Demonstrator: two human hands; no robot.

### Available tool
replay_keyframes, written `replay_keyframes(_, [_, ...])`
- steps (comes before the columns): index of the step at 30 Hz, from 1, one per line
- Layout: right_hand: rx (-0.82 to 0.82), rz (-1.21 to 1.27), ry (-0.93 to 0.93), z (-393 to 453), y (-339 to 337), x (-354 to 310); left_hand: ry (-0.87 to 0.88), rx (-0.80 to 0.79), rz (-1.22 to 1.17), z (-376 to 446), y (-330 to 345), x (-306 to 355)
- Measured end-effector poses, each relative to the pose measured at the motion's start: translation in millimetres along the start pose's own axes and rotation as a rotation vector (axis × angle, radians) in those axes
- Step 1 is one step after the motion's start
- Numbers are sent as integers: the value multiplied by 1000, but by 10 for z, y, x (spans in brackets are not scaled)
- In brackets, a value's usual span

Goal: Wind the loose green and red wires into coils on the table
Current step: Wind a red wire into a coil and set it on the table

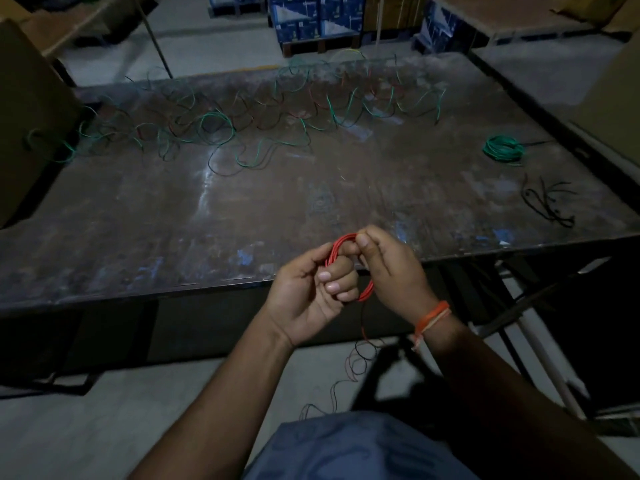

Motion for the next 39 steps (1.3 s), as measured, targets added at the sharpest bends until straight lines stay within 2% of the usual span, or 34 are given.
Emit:
replay_keyframes(5, [-8, 62, 50, -36, -130, 169, 40, -5, -41, 102, 55, -144])
replay_keyframes(12, [-10, 174, 149, -60, -297, 351, 119, 87, -27, 312, 98, -351])
replay_keyframes(17, [-10, 206, 224, -59, -448, 429, 94, 131, -97, 459, 208, -414])
replay_keyframes(20, [25, 108, 206, -73, -551, 445, 28, 92, -139, 544, 270, -457])
replay_keyframes(24, [32, 7, 148, -106, -688, 465, -26, 151, -82, 618, 347, -505])
replay_keyframes(33, [10, 63, 136, -151, -873, 557, -66, 119, -115, 691, 464, -648])
replay_keyframes(39, [2, 133, 144, -207, -948, 631, -39, 173, -70, 730, 524, -752])
Point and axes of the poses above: each hand's wrist, its own z-axis towards the middle knuckle, its own y-axis out of the palm, x = y × z, the point moved 2 cm from there along z, towards the middle knuckle, and after that the axes turned 5 degrees about x, right-handed, at the moved point
